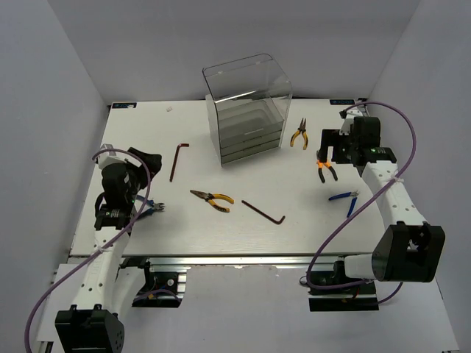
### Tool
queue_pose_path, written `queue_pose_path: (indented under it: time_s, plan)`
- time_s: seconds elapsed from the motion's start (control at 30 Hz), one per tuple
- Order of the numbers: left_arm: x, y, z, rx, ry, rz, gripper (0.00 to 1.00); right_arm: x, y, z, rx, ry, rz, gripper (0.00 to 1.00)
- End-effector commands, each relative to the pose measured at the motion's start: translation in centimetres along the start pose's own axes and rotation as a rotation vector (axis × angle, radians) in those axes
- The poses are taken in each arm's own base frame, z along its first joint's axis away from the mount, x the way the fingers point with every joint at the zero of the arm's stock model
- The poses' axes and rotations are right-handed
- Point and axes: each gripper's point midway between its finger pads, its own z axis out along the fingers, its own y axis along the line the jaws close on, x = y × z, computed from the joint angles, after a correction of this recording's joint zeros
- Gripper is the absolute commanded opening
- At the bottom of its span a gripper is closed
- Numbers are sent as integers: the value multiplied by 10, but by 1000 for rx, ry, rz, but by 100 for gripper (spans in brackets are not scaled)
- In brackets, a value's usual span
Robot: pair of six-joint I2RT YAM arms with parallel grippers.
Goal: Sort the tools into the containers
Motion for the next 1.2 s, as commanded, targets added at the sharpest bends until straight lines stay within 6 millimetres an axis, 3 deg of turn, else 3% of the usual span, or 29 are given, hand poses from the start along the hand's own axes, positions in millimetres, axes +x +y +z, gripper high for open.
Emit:
queue_pose_path:
  time_s: [0.0, 0.1, 0.17, 0.23, 0.27, 0.37, 0.4, 0.53, 0.57, 0.6, 0.63, 0.67, 0.7, 0.77, 0.83, 0.9, 0.93, 1.0, 1.17]
  plan:
    - [6, -24, -5, 134, 24, -68, 94, -29, 16, -10, -86, -78, -43, 90]
    - [8, -27, -7, 153, 32, -79, 90, -30, 49, -19, -296, -139, -188, 89]
    - [5, -32, -9, 175, 27, -81, 84, -19, 76, -27, -470, -189, -370, 89]
    - [7, -37, -10, 206, 38, -86, 70, -11, 89, -27, -535, -208, -479, 89]
    - [7, -40, -10, 216, 39, -91, 45, -6, 102, -27, -556, -197, -512, 89]
    - [10, -47, -10, 248, 62, -112, 6, 3, 122, -15, -520, -156, -609, 90]
    - [10, -48, -10, 254, 66, -116, 1, 6, 127, -11, -510, -146, -640, 90]
    - [7, -57, -15, 298, 64, -128, 0, 21, 154, -3, -544, -124, -752, 90]
    - [8, -58, -16, 305, 70, -128, 0, 22, 158, -2, -552, -121, -777, 90]
    - [8, -59, -17, 310, 74, -132, 10, 19, 163, -3, -566, -123, -794, 89]
    - [8, -61, -19, 317, 74, -134, 18, 31, 170, 0, -614, -68, -792, 89]
    - [9, -61, -20, 319, 77, -141, 28, 22, 178, -5, -647, -76, -785, 89]
    - [9, -61, -21, 321, 79, -147, 45, 22, 183, -4, -672, -66, -755, 89]
    - [8, -62, -25, 329, 72, -162, 63, 18, 198, -9, -746, -87, -678, 87]
    - [7, -61, -28, 327, 61, -174, 94, 18, 220, -23, -900, -159, -624, 74]
    - [6, -60, -29, 324, 57, -186, 96, 17, 231, -34, -979, -221, -586, 73]
    - [6, -60, -29, 323, 56, -189, 96, 29, 239, -42, -1067, -211, -553, 73]
    - [8, -59, -29, 321, 60, -200, 96, 25, 249, -45, -1130, -215, -497, 76]
    - [10, -60, -30, 338, 60, -254, 94, -15, 256, -27, -1121, -221, -299, 77]
